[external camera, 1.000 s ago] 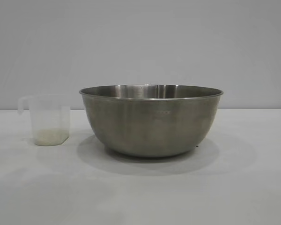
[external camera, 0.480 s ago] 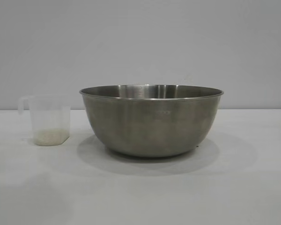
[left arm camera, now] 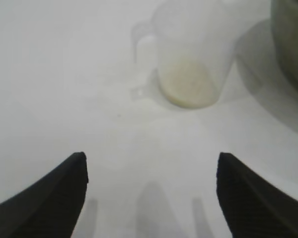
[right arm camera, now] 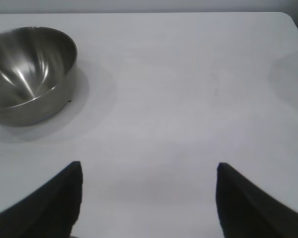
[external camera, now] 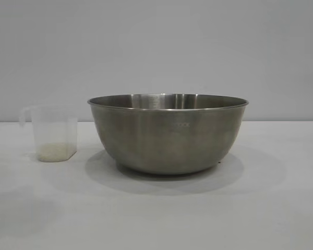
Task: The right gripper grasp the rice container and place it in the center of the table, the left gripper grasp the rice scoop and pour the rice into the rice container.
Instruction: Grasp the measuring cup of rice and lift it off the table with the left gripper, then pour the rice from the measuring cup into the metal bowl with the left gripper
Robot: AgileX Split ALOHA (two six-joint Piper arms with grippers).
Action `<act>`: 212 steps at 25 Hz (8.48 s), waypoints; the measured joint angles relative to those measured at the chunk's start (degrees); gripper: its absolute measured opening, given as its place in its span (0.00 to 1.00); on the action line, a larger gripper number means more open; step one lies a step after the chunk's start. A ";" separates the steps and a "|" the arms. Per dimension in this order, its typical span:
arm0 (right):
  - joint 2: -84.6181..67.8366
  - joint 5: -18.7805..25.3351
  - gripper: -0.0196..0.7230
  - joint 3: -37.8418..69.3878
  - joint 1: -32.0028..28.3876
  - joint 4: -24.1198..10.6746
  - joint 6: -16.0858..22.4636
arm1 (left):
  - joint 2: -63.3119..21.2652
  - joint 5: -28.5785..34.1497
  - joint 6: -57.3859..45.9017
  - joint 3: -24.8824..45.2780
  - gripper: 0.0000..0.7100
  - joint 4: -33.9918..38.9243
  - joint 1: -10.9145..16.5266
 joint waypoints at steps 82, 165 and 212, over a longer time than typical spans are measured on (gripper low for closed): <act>0.00 0.00 0.67 0.00 0.00 0.00 0.00 | 12.93 -0.73 10.37 -19.41 0.71 -0.76 6.53; 0.00 0.00 0.67 0.00 0.00 0.00 0.00 | 11.42 -0.35 13.96 -29.79 0.00 8.55 10.00; 0.00 0.00 0.67 0.00 0.00 0.00 0.00 | 2.15 -0.35 35.27 -36.81 0.00 44.75 10.00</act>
